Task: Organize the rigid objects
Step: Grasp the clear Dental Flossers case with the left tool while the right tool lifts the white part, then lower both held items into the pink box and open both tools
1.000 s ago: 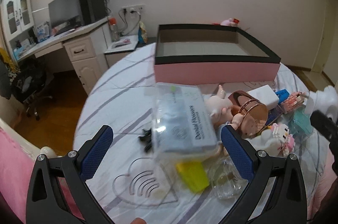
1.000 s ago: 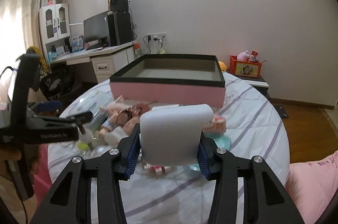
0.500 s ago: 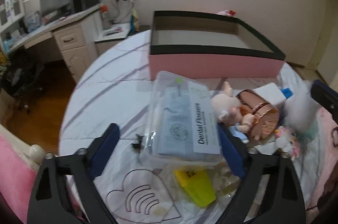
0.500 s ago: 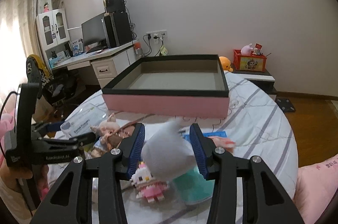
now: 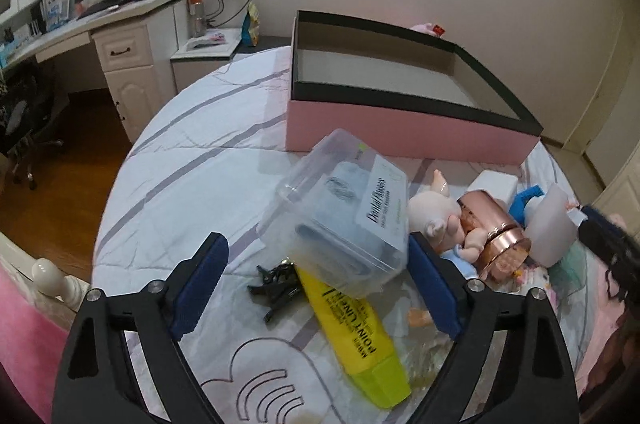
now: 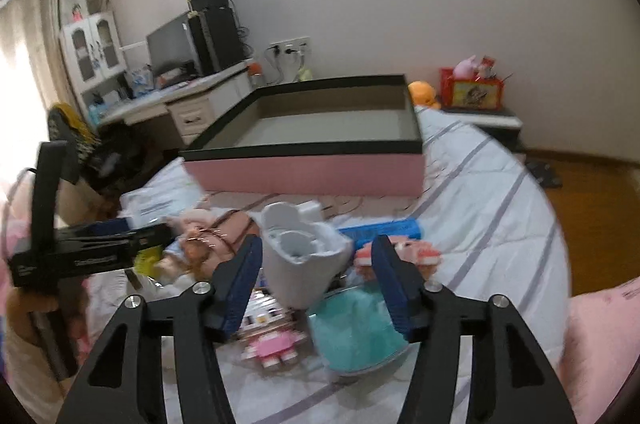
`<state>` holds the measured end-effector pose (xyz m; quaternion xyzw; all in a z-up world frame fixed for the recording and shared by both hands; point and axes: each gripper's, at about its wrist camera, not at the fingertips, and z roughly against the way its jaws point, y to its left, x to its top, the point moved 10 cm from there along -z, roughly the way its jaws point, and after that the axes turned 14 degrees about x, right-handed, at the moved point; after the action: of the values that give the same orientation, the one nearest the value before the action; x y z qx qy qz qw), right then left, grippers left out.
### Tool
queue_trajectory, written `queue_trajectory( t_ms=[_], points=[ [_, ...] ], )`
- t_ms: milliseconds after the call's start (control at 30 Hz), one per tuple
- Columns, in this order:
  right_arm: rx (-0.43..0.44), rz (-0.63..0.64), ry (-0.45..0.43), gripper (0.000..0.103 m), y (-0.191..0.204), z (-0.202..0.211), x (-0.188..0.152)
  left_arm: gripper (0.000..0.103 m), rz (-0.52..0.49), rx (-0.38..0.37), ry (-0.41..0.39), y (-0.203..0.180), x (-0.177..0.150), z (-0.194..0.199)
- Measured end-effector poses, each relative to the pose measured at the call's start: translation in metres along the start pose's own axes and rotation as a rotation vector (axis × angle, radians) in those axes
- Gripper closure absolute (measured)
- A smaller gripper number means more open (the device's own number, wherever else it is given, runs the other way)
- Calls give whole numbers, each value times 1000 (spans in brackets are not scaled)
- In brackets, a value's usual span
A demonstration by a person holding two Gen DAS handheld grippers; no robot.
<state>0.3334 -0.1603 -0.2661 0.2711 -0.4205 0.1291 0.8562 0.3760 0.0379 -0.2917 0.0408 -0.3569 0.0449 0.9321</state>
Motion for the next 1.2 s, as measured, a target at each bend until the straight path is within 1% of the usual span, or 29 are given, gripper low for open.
queue_trajectory(
  t_ms=[167, 233, 333, 467, 533, 567, 600, 667, 733, 833, 900, 1100, 1200],
  points=[
    [5, 3, 24, 42, 2, -19, -1, 15, -32, 53, 4, -1, 7, -12],
    [-11, 19, 36, 42, 6, -25, 0, 15, -40, 61, -7, -1, 12, -13],
    [4, 21, 57, 42, 11, -32, -4, 13, -73, 92, -36, 0, 20, -17],
    [12, 13, 76, 42, 10, -40, -6, 15, -88, 62, -40, -3, 26, -24],
    [23, 2, 94, 42, 9, -44, -9, 29, -94, 26, -35, -7, 28, -27],
    [25, -3, 98, 42, 7, -46, -10, 42, -103, 10, -20, -10, 26, -30],
    [28, -11, 101, 43, 6, -48, -12, 42, -122, 14, -15, -12, 25, -32],
    [34, -21, 94, 45, 3, -47, -11, 42, -136, 15, -33, -15, 25, -30],
    [36, -20, 91, 46, 3, -45, -10, 42, -126, 9, -67, -14, 27, -22],
    [33, -6, 93, 46, 4, -43, -9, 42, -121, -21, -90, -15, 31, -10],
    [28, 3, 78, 46, 6, -40, -5, 42, -123, -21, -110, -14, 33, -2],
    [27, 36, 41, 46, 13, -34, 18, 42, -109, -66, -151, -21, 47, 25],
    [15, 61, 28, 46, 15, -35, 33, 42, -115, -68, -159, -28, 57, 27]
  ],
)
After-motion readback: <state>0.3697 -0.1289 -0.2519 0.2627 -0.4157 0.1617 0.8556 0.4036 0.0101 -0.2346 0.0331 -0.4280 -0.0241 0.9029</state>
